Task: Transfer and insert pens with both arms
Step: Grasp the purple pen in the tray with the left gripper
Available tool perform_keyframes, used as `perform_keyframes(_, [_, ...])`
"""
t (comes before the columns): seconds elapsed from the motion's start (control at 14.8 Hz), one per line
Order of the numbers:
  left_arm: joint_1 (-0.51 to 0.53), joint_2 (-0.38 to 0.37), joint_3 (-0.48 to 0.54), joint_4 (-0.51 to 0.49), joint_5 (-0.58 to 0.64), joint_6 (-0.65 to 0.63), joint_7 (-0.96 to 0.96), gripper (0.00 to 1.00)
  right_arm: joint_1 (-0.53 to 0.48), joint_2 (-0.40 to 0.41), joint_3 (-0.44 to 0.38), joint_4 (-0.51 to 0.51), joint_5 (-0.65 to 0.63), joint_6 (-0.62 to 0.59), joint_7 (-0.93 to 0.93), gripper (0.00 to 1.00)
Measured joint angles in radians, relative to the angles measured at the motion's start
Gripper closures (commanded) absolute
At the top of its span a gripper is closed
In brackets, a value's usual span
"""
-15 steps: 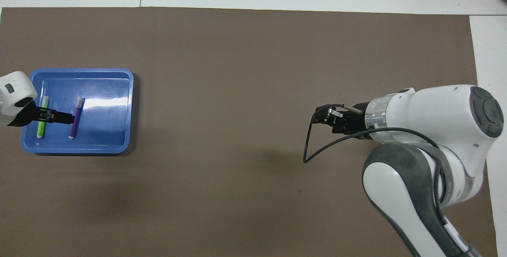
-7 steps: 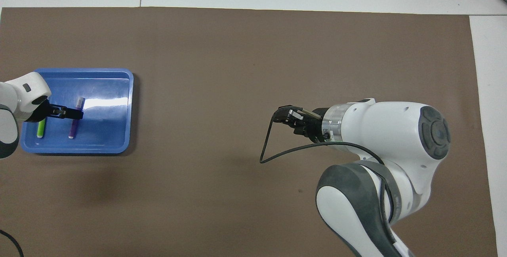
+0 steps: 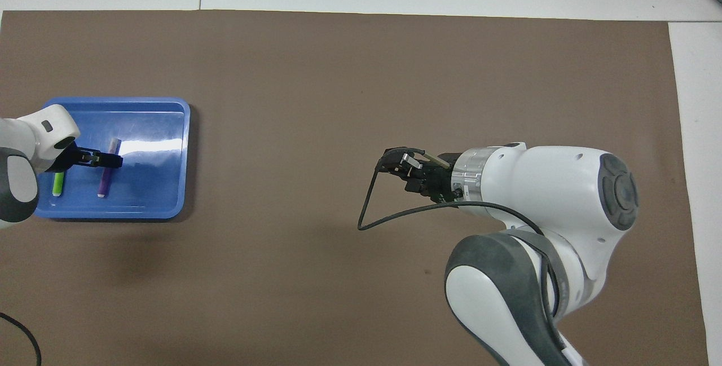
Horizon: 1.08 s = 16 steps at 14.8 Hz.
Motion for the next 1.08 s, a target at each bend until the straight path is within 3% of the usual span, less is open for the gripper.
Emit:
perform_keyframes(0.54, [0.002,0.015,-0.001,-0.017,0.000,0.053,0.000,0.59,0.027,0.003,0.001,0.009,0.055,0.000,0.003,0.09])
perform_keyframes(0.74, [0.002,0.013,-0.001,-0.018,0.001,0.064,0.000,0.80,0.029,0.003,0.000,0.011,0.108,0.000,0.003,0.06])
perform_keyframes(0.88, [0.002,0.012,-0.001,-0.019,0.001,0.067,0.000,1.00,0.028,0.003,-0.001,0.013,0.114,0.000,0.003,0.06])
perform_keyframes(1.08, [0.002,0.011,0.000,-0.019,0.001,0.070,0.000,1.00,0.023,0.003,-0.004,0.013,0.114,0.000,0.003,0.01])
